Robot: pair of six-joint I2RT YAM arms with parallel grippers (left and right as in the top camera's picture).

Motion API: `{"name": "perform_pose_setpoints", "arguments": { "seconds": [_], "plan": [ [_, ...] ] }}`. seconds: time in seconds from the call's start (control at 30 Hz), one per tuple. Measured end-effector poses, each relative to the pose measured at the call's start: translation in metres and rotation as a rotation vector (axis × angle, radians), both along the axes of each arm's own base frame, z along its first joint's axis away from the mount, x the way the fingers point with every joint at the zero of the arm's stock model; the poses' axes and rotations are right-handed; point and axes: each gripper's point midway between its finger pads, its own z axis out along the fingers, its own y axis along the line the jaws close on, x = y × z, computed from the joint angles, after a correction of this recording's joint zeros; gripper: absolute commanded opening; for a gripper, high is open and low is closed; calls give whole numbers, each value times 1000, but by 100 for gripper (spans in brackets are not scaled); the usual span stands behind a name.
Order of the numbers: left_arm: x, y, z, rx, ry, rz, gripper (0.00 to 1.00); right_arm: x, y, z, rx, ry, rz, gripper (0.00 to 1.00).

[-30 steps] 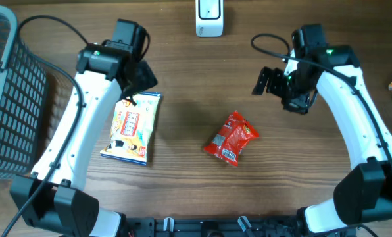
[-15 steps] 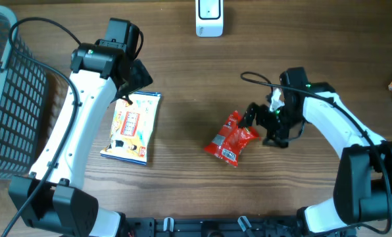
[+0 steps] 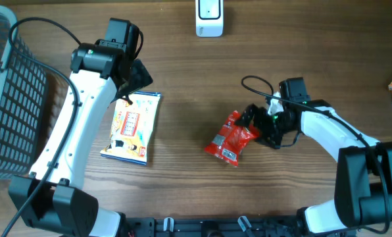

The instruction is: Scan the item barcode

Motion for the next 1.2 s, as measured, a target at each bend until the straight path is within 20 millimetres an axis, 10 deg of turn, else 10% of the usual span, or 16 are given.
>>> {"name": "perform_pose_setpoints", "arguments": {
  "seconds": [0.27, 0.7, 1.0, 1.2],
  "plan": [
    [0, 0, 0, 0, 0, 0, 100, 61, 14, 18, 89, -289, -18, 91],
    [0, 0, 0, 0, 0, 0, 100, 6, 14, 22, 38, -118, 227, 100],
    [0, 0, 0, 0, 0, 0, 100, 74, 8, 26, -128, -463, 270, 100],
    [0, 0, 0, 0, 1, 0, 100, 66, 17, 16, -82, -403, 274, 85]
  ]
}}
